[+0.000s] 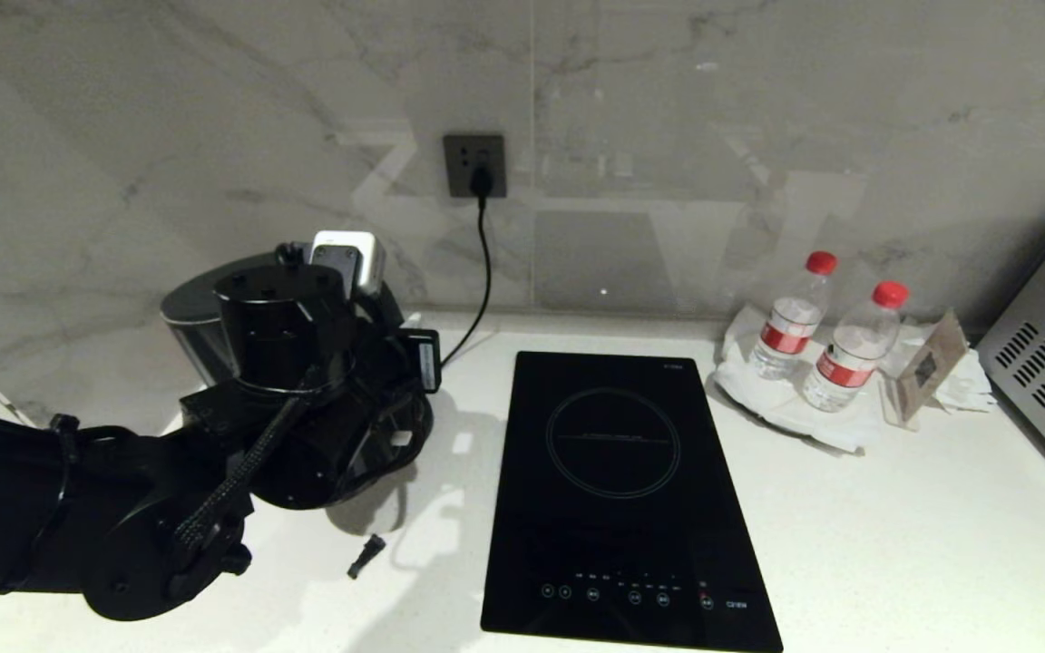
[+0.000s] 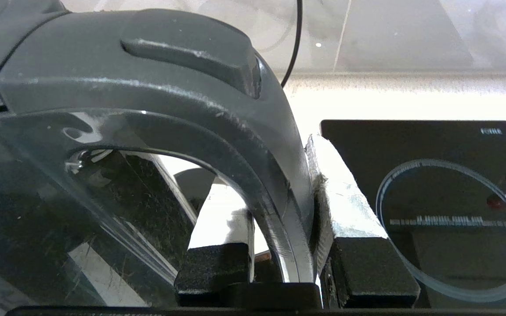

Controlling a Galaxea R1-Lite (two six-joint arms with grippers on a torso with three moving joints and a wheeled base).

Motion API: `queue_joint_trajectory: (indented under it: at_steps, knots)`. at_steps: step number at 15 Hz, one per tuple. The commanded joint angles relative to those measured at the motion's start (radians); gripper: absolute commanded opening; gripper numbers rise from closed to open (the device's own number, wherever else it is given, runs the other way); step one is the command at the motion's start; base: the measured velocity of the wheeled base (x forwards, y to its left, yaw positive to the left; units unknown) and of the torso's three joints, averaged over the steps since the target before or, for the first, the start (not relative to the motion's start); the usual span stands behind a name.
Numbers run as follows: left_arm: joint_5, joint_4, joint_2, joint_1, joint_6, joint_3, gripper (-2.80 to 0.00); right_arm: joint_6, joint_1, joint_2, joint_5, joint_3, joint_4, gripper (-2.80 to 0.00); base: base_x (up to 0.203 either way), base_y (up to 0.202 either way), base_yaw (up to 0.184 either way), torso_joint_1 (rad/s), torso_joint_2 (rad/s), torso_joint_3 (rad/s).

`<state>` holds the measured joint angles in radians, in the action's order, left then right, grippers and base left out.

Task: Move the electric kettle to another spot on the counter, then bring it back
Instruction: Place it by the sink

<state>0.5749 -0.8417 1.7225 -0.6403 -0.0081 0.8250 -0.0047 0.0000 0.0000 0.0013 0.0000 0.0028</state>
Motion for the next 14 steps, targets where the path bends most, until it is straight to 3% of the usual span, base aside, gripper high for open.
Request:
queue_joint_trajectory:
  at_steps: [1,14]
  knots:
    - [0.013,-0.005,-0.041,-0.016,-0.001,-0.036,-2.80,-0.001,0.000,0.000,0.000,0.000,0.000,-2.80,0.000,0.000,0.000,0.000,0.00,0.000]
    - [0.040,-0.043,-0.027,-0.070,-0.023,-0.101,-2.80,-0.001,0.000,0.000,0.000,0.000,0.000,-2.80,0.000,0.000,0.000,0.000,0.00,0.000]
